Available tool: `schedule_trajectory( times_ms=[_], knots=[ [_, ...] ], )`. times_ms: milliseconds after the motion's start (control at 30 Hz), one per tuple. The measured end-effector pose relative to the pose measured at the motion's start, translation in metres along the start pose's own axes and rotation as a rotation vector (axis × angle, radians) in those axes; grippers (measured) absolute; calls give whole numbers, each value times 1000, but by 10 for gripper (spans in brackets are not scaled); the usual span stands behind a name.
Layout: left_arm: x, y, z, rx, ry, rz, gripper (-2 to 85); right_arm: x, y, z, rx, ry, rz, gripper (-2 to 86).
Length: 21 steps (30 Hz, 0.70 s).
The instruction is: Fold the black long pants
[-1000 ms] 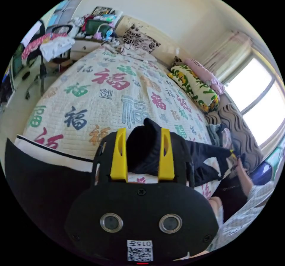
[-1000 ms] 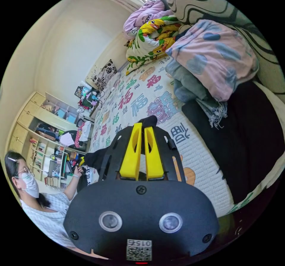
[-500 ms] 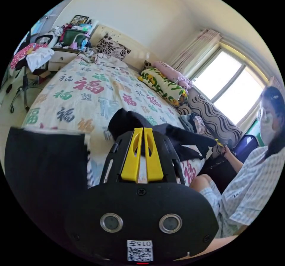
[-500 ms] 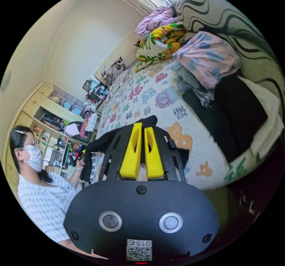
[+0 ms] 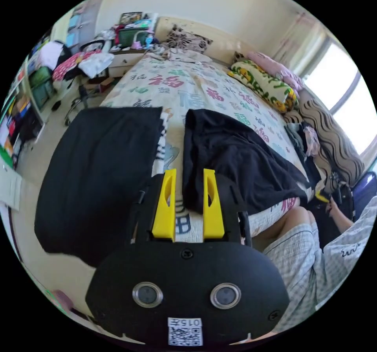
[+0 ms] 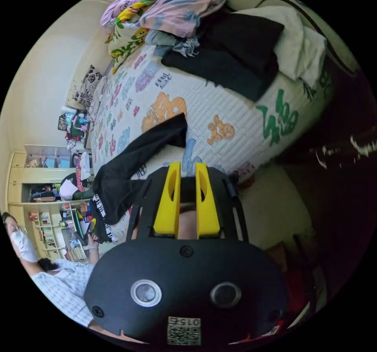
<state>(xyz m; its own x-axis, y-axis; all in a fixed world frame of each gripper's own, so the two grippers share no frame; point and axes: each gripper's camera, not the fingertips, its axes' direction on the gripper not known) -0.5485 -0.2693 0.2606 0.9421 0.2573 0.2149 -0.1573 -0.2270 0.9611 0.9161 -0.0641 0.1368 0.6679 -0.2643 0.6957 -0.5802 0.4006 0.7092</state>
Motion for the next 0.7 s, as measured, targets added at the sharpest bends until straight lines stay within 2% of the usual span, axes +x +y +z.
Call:
schedule_trajectory(
  times_ms=[100, 200, 267, 333, 400, 467, 567, 700],
  knots=[
    [49, -61, 41, -8, 31, 118, 109, -10, -37, 9, 14, 33, -39, 69],
    [116, -115, 86, -23, 91, 230, 112, -9, -72, 37, -69, 53, -36, 80],
    [193, -145, 128, -39, 186, 359, 112, -3, -95, 59, -109, 26, 2, 85],
    [256, -161, 165, -97, 204, 471, 114, -1, -108, 75, -153, -16, 9, 85],
    [308, -171, 205, -181, 167, 566, 115, -7, -116, 88, -200, 22, -13, 74],
    [355, -170, 256, -268, -14, 707, 113, -22, -122, 95, -248, 178, -147, 24],
    [360, -165, 306, -283, -275, 777, 98, -28, -132, 91, -255, 144, -204, -4],
    [329, -178, 346, -426, -257, 679, 69, -37, -153, 67, -149, 122, -243, -9]
  ],
)
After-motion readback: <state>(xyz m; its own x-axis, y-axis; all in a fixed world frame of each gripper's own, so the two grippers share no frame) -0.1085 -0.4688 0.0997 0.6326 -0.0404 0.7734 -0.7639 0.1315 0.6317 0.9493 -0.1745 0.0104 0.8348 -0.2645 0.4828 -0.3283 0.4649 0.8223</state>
